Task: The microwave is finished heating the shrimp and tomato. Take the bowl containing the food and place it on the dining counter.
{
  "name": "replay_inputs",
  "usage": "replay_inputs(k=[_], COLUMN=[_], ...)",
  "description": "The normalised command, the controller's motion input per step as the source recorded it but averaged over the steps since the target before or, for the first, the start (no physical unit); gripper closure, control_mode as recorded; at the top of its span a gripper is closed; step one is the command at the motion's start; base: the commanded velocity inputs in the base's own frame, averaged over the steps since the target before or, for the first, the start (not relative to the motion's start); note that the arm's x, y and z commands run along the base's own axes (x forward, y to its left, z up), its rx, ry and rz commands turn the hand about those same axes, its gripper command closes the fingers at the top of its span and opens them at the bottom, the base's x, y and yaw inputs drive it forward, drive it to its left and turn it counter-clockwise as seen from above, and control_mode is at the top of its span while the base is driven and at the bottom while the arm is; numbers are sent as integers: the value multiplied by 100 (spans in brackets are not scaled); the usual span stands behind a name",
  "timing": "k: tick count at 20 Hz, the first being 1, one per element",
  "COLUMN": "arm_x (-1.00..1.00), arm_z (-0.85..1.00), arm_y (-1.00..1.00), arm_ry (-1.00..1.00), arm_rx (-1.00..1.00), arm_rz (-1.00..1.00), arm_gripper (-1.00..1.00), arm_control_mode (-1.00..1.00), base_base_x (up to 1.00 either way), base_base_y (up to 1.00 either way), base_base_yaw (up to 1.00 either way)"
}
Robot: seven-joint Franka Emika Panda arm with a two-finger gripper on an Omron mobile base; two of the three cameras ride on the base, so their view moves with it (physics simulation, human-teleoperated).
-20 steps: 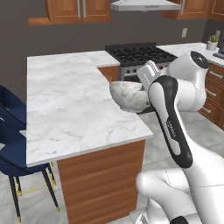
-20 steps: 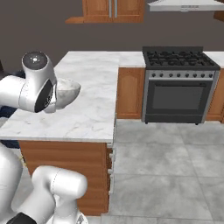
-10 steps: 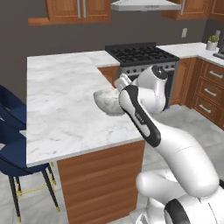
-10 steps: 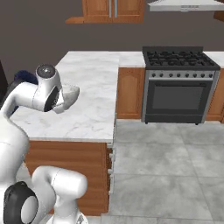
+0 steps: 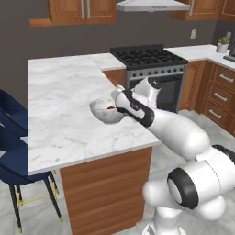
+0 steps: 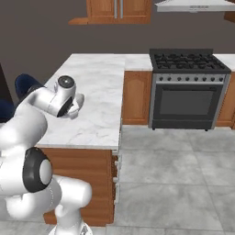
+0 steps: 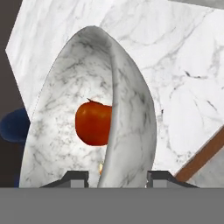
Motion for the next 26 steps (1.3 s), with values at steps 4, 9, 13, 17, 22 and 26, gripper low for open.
replay_inputs(k=[4,9,13,17,22,26], arm_x=[77,86,67,33,8,0], arm_z=[-53,-48,-40,-54,-30,1], arm_y=[12,30,30,7,0,-1], arm_ry=[1,0,0,-1,-2,0], arm_rx=[-10,-11,-7,-4,0,0], arm_rz=[12,7,2,0,0,0], arm_gripper=[100,100,100,100,-100,-100], arm_control_mode=[-100,-100,-100,-100,-100,-100], base_base_x=[0,0,0,0,0,0], base_base_y=[0,0,0,0,0,0], base_base_yaw=[0,0,0,0,0,0])
